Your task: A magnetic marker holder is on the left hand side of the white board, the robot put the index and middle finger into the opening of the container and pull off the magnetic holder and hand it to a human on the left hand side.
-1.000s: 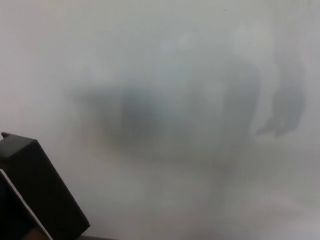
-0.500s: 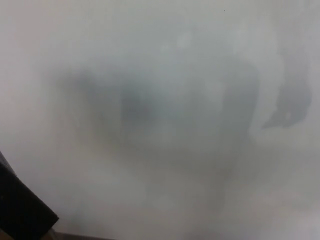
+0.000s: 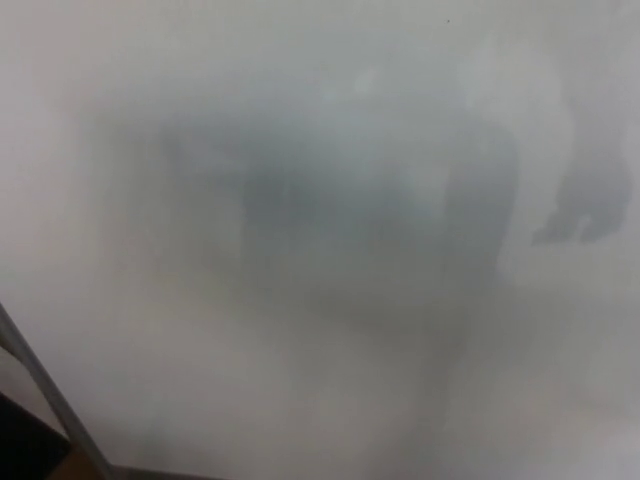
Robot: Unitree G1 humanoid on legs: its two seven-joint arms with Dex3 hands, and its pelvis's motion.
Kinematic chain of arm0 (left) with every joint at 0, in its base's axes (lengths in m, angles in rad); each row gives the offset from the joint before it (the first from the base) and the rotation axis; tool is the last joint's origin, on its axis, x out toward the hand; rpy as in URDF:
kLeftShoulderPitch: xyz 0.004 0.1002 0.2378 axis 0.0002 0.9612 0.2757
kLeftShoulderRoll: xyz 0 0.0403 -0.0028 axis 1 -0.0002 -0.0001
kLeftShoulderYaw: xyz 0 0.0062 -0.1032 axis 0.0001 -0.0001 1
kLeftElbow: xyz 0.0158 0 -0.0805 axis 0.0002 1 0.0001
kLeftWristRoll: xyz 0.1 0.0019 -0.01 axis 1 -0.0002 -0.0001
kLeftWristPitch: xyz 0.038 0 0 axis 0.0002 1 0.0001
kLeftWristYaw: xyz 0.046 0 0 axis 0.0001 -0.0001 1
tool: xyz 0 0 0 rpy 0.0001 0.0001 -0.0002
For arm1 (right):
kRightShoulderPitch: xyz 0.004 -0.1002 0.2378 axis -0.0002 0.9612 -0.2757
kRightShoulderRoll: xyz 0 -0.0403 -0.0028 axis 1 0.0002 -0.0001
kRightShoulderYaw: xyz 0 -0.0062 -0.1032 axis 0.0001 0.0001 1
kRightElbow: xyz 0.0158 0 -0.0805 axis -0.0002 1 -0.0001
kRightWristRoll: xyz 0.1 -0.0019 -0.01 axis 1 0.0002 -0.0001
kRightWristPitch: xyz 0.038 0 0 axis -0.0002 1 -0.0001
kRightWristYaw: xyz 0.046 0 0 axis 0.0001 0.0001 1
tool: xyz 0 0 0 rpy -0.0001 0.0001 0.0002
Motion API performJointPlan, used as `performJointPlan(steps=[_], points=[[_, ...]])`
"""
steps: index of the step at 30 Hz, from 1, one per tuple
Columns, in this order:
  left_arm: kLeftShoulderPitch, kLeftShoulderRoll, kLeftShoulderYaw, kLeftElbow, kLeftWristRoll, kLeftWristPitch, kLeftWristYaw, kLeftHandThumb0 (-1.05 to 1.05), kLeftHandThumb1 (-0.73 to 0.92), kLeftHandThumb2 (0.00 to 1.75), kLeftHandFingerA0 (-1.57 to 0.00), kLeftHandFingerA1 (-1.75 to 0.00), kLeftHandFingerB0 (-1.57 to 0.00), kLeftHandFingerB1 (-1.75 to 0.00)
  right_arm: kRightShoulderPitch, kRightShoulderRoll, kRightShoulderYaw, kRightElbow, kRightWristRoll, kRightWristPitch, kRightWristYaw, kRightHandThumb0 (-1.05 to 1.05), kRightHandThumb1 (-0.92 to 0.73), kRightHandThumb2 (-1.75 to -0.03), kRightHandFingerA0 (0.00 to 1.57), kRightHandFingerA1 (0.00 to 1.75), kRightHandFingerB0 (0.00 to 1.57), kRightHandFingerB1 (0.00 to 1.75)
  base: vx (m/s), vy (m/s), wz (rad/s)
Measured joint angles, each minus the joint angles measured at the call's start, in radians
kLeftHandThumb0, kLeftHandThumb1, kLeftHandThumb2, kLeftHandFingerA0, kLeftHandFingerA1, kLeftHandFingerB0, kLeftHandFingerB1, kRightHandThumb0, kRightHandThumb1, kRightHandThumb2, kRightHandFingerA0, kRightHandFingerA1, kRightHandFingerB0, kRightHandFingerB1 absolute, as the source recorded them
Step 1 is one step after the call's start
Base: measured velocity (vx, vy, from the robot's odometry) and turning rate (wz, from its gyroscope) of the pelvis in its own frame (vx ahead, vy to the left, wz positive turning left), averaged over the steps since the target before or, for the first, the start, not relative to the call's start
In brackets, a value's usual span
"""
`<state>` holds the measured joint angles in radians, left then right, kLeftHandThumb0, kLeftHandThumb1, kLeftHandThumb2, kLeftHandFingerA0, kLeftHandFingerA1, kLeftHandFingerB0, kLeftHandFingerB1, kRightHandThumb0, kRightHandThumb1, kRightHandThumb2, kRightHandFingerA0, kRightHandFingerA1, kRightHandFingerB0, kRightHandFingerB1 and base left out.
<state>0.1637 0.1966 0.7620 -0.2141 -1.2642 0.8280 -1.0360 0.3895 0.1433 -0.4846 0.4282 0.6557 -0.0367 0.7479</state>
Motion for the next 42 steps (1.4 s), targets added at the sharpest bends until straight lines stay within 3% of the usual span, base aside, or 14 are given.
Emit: performJointPlan(steps=[2, 12, 13, 18, 19, 34, 35, 36, 37, 38, 39, 40, 41, 42], points=[[0.004, 0.001, -0.004, -0.021, -0.031, 0.005, 0.013, -0.60, 0.75, 0.64, -1.03, -1.13, -0.76, -1.06, 0.001, 0.000, 0.000, -0.005, 0.013, 0.018, 0.004, -0.62, -0.79, -0.64, 0.50, 0.41, 0.40, 0.34, 0.00, 0.000, 0.00], [0.027, 0.010, -0.018, -0.078, -0.174, 0.012, 0.102, -0.56, 0.75, 0.62, -0.99, -1.09, -0.77, -0.95, 0.013, 0.000, -0.001, -0.032, 0.055, 0.079, 0.013, -0.62, -0.80, -0.64, 0.52, 0.43, 0.39, 0.34, 0.00, 0.000, 0.00], [0.028, 0.011, -0.020, -0.078, -0.179, 0.012, 0.105, -0.56, 0.75, 0.62, -1.00, -1.09, -0.77, -0.97, 0.014, 0.000, -0.001, -0.033, 0.056, 0.081, 0.013, -0.63, -0.64, -0.98, 0.45, 0.57, 0.32, 0.49, 0.00, 0.000, 0.00], [0.033, 0.032, -0.045, -0.078, -0.249, 0.012, 0.138, -0.55, 0.74, 0.62, -1.01, -1.03, -0.79, -0.89, 0.027, 0.000, -0.001, -0.043, 0.069, 0.097, 0.013, -0.63, -0.63, -0.98, 0.45, 0.57, 0.31, 0.49, 0.00, 0.000, 0.00], [0.033, 0.034, -0.047, -0.077, -0.255, 0.012, 0.141, -0.55, 0.74, 0.62, -1.02, -1.03, -0.79, -0.84, 0.028, 0.000, -0.001, -0.043, 0.070, 0.098, 0.013, -0.63, -0.79, -0.64, 0.52, 0.44, 0.39, 0.34, 0.00, 0.000, 0.00], [0.051, 0.047, -0.085, -0.079, -0.326, 0.008, 0.182, -0.56, 0.78, 0.62, -0.99, -0.93, -0.74, -0.84, 0.034, 0.000, -0.001, -0.047, 0.089, 0.120, 0.012, -0.62, -0.79, -0.64, 0.55, 0.45, 0.41, 0.36, 0.00, 0.000, 0.00], [0.051, 0.047, -0.085, -0.083, -0.326, 0.002, 0.183, -0.52, 0.65, 1.09, -0.87, -0.90, -0.75, -0.87, 0.034, 0.000, -0.001, -0.047, 0.092, 0.121, 0.012, -0.61, -0.79, -0.64, 0.53, 0.45, 0.40, 0.36, 0.00, 0.000, 0.00], [0.051, 0.047, -0.085, -0.085, -0.327, -0.002, 0.183, -0.52, 0.65, 1.09, -0.87, -0.90, -0.75, -0.87, 0.034, 0.000, -0.001, -0.047, 0.093, 0.122, 0.012, -0.61, -0.79, -0.64, 0.53, 0.45, 0.40, 0.36, 0.00, 0.000, 0.00], [0.051, 0.047, -0.085, -0.085, -0.327, -0.003, 0.184, -0.56, 0.74, 0.61, -0.87, -0.85, -0.75, -0.83, 0.034, 0.000, -0.001, -0.047, 0.094, 0.123, 0.012, -0.61, -0.79, -0.64, 0.54, 0.45, 0.40, 0.36, 0.00, 0.000, 0.00], [0.051, 0.050, -0.085, -0.084, -0.328, -0.005, 0.184, -0.56, 0.74, 0.61, -0.87, -0.85, -0.75, -0.83, 0.034, 0.000, -0.001, -0.047, 0.096, 0.124, 0.012, -0.61, -0.79, -0.64, 0.54, 0.45, 0.40, 0.36, 0.00, 0.000, 0.00], [0.052, 0.054, -0.086, -0.084, -0.329, -0.006, 0.185, -0.57, 0.63, 0.59, -0.90, -0.93, -0.66, -0.58, 0.034, 0.000, -0.001, -0.048, 0.097, 0.125, 0.012, -0.64, -0.64, -0.99, 0.48, 0.58, 0.34, 0.50, 0.00, 0.000, 0.00], [0.056, 0.065, -0.086, -0.083, -0.332, -0.006, 0.190, -0.57, 0.63, 0.59, -0.90, -0.93, -0.66, -0.58, 0.033, 0.000, -0.001, -0.049, 0.098, 0.125, 0.012, -0.64, -0.64, -0.99, 0.48, 0.58, 0.34, 0.50, 0.00, 0.000, 0.00], [0.060, 0.073, -0.086, -0.083, -0.336, -0.005, 0.197, -0.61, 0.68, 0.61, -0.92, -0.78, -0.69, -0.46, 0.033, 0.000, -0.001, -0.050, 0.098, 0.125, 0.012, -0.62, -0.80, -0.64, 0.55, 0.45, 0.41, 0.35, 0.00, 0.000, 0.00], [0.068, 0.087, -0.086, -0.085, -0.343, -0.006, 0.209, -0.61, 0.68, 0.61, -0.92, -0.78, -0.69, -0.46, 0.034, 0.000, -0.001, -0.051, 0.098, 0.125, 0.011, -0.62, -0.80, -0.64, 0.55, 0.45, 0.41, 0.35, 0.00, 0.000, 0.00]])
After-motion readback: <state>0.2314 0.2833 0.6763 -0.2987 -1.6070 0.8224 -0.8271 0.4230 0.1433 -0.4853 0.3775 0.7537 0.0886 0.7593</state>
